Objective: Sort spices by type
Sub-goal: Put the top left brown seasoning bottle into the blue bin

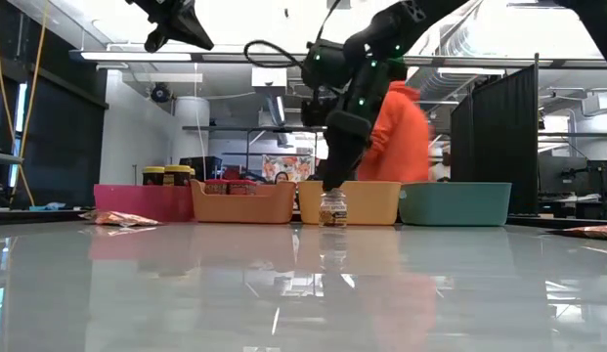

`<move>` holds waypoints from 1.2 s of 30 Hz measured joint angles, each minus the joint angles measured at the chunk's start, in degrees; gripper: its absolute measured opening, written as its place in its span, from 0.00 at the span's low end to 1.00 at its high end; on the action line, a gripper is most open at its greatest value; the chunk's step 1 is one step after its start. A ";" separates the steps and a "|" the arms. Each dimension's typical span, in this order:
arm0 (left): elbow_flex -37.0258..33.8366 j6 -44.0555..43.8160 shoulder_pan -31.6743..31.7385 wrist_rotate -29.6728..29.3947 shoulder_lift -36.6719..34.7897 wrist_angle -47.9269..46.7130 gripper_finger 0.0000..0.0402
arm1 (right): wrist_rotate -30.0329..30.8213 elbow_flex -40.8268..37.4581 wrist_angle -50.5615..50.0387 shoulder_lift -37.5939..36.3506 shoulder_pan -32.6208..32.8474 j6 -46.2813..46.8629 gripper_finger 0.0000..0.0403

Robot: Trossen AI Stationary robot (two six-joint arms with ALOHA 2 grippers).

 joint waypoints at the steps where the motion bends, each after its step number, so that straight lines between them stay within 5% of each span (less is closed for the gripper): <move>1: 0.00 0.00 0.00 0.00 0.00 -0.02 0.00 | 0.10 0.00 -0.03 0.37 0.01 -0.06 0.95; 7: 0.00 0.46 0.00 0.02 0.00 -0.04 0.00 | 1.28 0.00 1.08 2.54 0.11 1.44 0.86; 17: 0.00 1.52 -0.02 0.00 0.00 -0.04 0.00 | 1.58 0.00 0.61 3.28 0.09 2.66 0.42; 24: 0.02 1.60 0.00 0.00 0.00 -0.04 0.00 | -3.34 1.18 -4.93 -8.21 -2.20 1.00 0.42; 31: 0.04 1.60 0.00 0.52 0.00 -0.09 0.00 | 5.36 0.90 -12.43 -19.86 -12.12 1.79 0.42; 36: 0.07 1.57 -0.03 0.59 0.00 -1.06 0.00 | 10.82 -4.75 -12.79 -23.20 -23.73 13.46 0.42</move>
